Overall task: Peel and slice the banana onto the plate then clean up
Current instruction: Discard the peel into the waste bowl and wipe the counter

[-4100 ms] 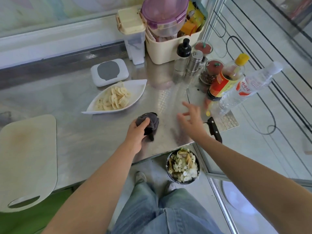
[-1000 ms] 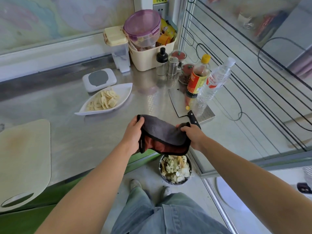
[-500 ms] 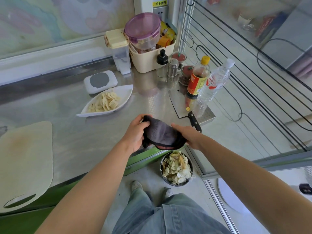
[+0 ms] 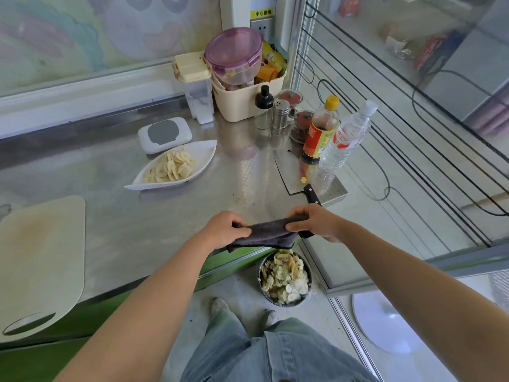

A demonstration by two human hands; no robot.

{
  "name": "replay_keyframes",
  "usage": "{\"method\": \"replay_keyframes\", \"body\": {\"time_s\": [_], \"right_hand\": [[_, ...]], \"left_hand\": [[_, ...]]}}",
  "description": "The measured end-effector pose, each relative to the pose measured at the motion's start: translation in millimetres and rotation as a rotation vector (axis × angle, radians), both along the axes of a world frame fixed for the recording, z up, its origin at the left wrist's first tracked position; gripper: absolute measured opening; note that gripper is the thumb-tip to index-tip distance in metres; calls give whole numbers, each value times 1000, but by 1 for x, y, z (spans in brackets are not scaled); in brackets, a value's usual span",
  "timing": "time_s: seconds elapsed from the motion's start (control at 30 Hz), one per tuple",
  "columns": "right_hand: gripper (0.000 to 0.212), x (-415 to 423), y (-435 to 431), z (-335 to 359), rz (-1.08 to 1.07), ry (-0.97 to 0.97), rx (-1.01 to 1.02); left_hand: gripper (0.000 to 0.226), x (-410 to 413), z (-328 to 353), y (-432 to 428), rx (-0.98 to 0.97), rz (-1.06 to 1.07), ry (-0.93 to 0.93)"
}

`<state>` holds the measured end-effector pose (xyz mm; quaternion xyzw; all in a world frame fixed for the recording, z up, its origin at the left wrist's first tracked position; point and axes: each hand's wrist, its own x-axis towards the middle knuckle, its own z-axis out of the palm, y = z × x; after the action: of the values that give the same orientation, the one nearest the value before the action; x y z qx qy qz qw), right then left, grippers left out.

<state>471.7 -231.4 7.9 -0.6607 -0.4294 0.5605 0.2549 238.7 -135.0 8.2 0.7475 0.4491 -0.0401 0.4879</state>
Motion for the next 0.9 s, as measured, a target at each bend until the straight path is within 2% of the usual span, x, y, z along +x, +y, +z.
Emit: {"method": "replay_keyframes", "body": {"time_s": [0.07,0.13,0.27,0.37,0.43,0.53,0.57,0.63,0.67,0.8,0.87,0.9], "right_hand": [[17,4,-6,1,1,40,-50],[23,9,-13,4,37,13,-134],[4,20,-29,4,123,-103,-187],[11,23,-38,4,-99,101,-90],[19,20,-42,4,-233,246,-66],[38,11,-43,3,-357,383,-118],[34,8,-43,5,-405,443,-139],[23,3,-41,9,-502,535,-178],[21,0,-41,10,-521,557,-194],[20,-10,-40,16,-464,658,-194],[24,-15,-37,17,-383,659,-140],[25,-16,-36,17,-352,631,-106]], "left_hand": [[8,2,-1,-3,49,-81,46],[4,3,-2,-5,79,-51,21],[2,3,-2,-12,10,91,-140],[12,1,-5,-16,-40,21,-111],[20,4,-8,-18,52,-3,-52],[24,15,-12,-23,215,167,-48],[24,19,-11,-26,204,247,-64],[15,26,-10,-34,73,369,-91],[16,30,-7,-38,-68,427,-113],[65,45,1,-55,-697,535,-205],[72,51,0,-60,-885,562,-374],[68,53,1,-62,-916,582,-448]]}}
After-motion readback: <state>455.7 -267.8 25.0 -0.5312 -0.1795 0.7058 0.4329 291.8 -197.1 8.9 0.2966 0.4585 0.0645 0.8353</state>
